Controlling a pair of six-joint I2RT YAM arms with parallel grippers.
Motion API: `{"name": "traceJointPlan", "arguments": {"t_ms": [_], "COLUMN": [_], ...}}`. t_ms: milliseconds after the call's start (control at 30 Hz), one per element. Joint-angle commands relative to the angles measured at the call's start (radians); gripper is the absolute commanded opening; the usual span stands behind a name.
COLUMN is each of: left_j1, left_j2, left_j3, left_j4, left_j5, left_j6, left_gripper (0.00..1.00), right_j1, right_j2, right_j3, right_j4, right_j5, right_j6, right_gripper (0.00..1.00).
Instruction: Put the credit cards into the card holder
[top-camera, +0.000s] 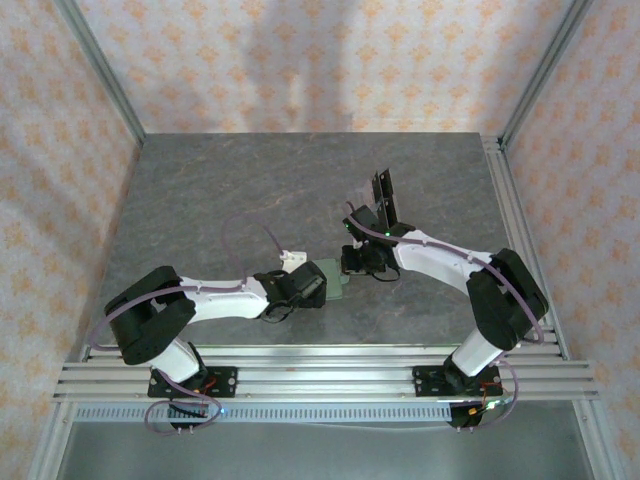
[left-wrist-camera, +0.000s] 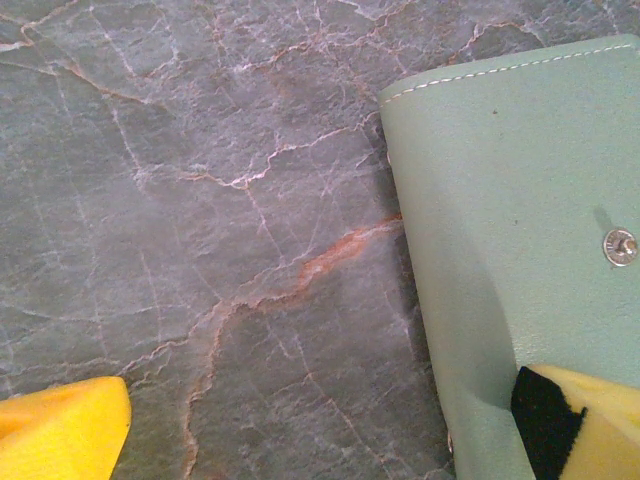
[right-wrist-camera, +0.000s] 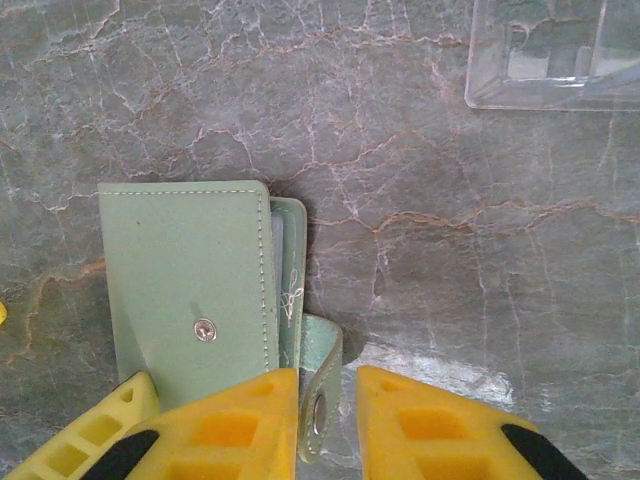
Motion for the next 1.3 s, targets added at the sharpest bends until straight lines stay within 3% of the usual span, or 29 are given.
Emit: {"name": "traceJointPlan", "arguments": {"t_ms": [0, 567, 767, 967, 1100, 1200, 1267], "left_j1": [-0.002, -0.001, -0.001, -0.002, -0.001, -0.001, -0.001], "left_j2": [0.028, 0.031, 0.032, 0.033, 0.032, 0.032, 0.03], "left_j3": [-0.027, -0.024, -0.025, -0.025, -0.024, -0.026, -0.025], "left_j4": [-0.047, -0.046, -0.045, -0.044, -0.045, -0.047, -0.047], "left_j5": [-0.011, -0.009, -0.009, -0.008, -0.008, -0.008, -0.009], "left_j6": [-0.007, -0.004, -0.004, -0.006, -0.005, -0.004, -0.004], "left_gripper": [1.0, 1.0, 1.0, 1.0, 1.0, 1.0, 1.0], "right_j1": [-0.005, -0.005, -0.005, -0.005, -0.005, -0.007, -0.007], "right_j2": [-0.001, 0.027, 0.014, 0.019, 0.026, 0.027, 0.027], "right_j3": [-0.007, -0.006, -0.005, -0.007, -0.012, -0.018, -0.019], "right_j4": [-0.022, -0.011, -0.016, -0.014, -0.005, 0.003, 0.003], "right_j5": [0.019, 0.018, 0.017, 0.014, 0.0, -0.012, -0.008], "right_j6": [-0.013, -0.013, -0.015, -0.017, -0.017, -0.014, -0.013], "right_gripper": [0.23, 0.2, 0.12, 0.1, 0.0, 0.0, 0.1]}}
